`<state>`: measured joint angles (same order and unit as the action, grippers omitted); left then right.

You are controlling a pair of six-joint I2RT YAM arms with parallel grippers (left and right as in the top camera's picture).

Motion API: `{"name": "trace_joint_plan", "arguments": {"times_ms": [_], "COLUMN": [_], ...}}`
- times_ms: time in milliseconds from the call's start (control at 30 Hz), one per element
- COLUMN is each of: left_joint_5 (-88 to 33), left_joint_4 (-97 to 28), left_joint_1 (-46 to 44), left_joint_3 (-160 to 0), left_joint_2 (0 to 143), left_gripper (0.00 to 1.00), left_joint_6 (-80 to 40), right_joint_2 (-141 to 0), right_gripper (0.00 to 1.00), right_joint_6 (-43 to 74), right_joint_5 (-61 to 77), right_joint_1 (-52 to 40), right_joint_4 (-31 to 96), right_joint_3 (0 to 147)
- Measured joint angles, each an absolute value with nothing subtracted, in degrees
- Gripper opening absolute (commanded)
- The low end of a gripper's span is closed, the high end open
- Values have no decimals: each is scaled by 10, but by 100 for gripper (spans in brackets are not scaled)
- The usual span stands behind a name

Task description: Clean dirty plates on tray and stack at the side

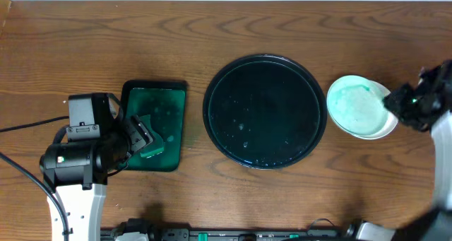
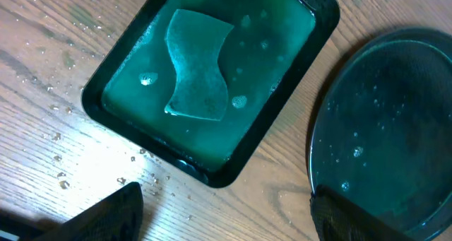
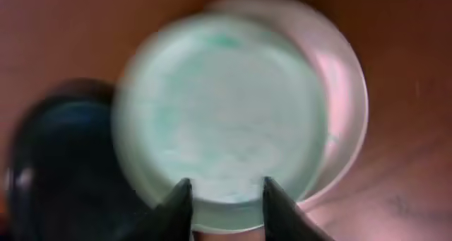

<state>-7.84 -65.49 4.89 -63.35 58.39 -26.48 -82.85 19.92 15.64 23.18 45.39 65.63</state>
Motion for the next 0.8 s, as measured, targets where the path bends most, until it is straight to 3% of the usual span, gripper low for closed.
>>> {"name": "trace_joint_plan", "arguments": {"times_ms": [200, 500, 733, 800], "left_joint_5": [-78, -79, -79, -78], "left_joint_4": [-646, -641, -639, -623], "left_joint_1": [49, 49, 49, 49], "left_joint_3": [-634, -634, -639, -650], "left_joint_2": [584, 584, 570, 546], "left_gripper": [77, 77, 76, 76], "left_joint_6": [-265, -263, -197, -174], "right_joint_2": [-710, -848, -903, -879], "right_gripper": [1, 2, 23, 34], "right_joint_6": [192, 170, 69, 45], "right_joint_5": [116, 119, 206, 225], "right_joint_1": [178, 77, 10, -12], "right_joint_4": [453, 392, 386, 385], "right_joint_3": [669, 620, 613, 620]}}
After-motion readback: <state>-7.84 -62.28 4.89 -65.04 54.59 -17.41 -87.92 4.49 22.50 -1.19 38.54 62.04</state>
